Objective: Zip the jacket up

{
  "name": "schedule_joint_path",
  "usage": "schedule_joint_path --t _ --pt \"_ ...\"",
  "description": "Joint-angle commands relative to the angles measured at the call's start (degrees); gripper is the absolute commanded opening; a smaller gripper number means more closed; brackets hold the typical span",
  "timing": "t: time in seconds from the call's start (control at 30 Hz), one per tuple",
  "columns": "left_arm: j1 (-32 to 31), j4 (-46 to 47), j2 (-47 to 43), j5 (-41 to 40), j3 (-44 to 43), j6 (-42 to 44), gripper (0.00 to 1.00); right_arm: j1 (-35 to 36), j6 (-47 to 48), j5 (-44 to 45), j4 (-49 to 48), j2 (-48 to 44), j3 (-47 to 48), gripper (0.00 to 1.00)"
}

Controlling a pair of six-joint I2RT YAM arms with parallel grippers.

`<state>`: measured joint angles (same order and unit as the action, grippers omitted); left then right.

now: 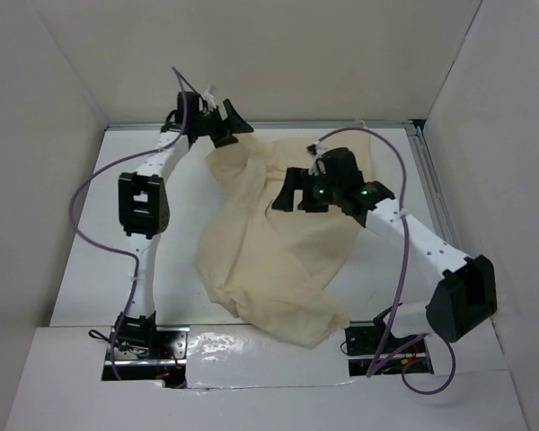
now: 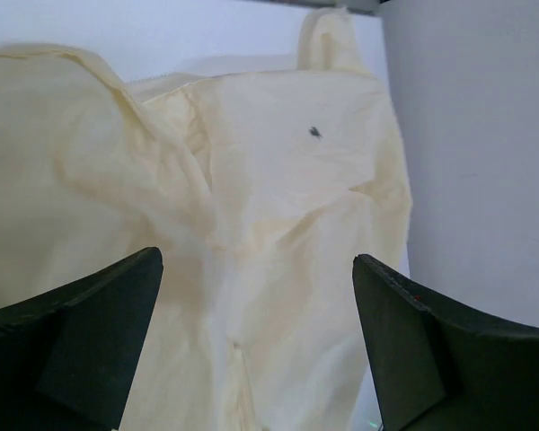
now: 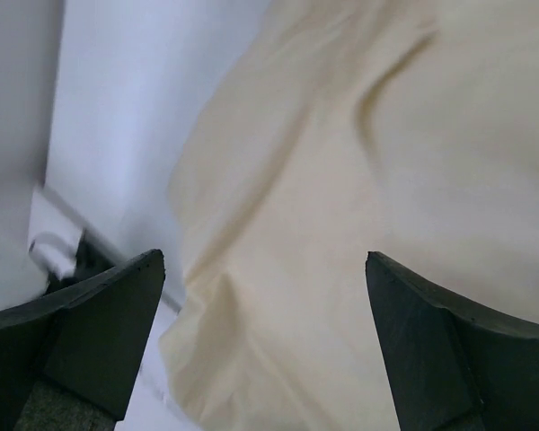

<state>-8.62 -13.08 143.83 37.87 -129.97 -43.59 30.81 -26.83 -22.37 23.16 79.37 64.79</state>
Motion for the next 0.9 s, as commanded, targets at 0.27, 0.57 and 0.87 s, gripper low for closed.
schedule_joint_path --t 0.27,0.57,0.87 --pt "-4.2 -4.0 -45.4 -2.7 46.0 14.9 0.99 -27.6 -3.3 27.1 14.8 15.4 14.4 1.0" --pt "-14.2 2.6 -45.8 1.8 69.3 5.6 0.99 -34.2 1.1 31.2 17.6 35.8 31.7 0.92" --pt "-6.9 -3.3 -26.7 -4.0 51.3 4.0 0.99 -28.9 3.8 29.7 11.3 22.2 13.9 0.0"
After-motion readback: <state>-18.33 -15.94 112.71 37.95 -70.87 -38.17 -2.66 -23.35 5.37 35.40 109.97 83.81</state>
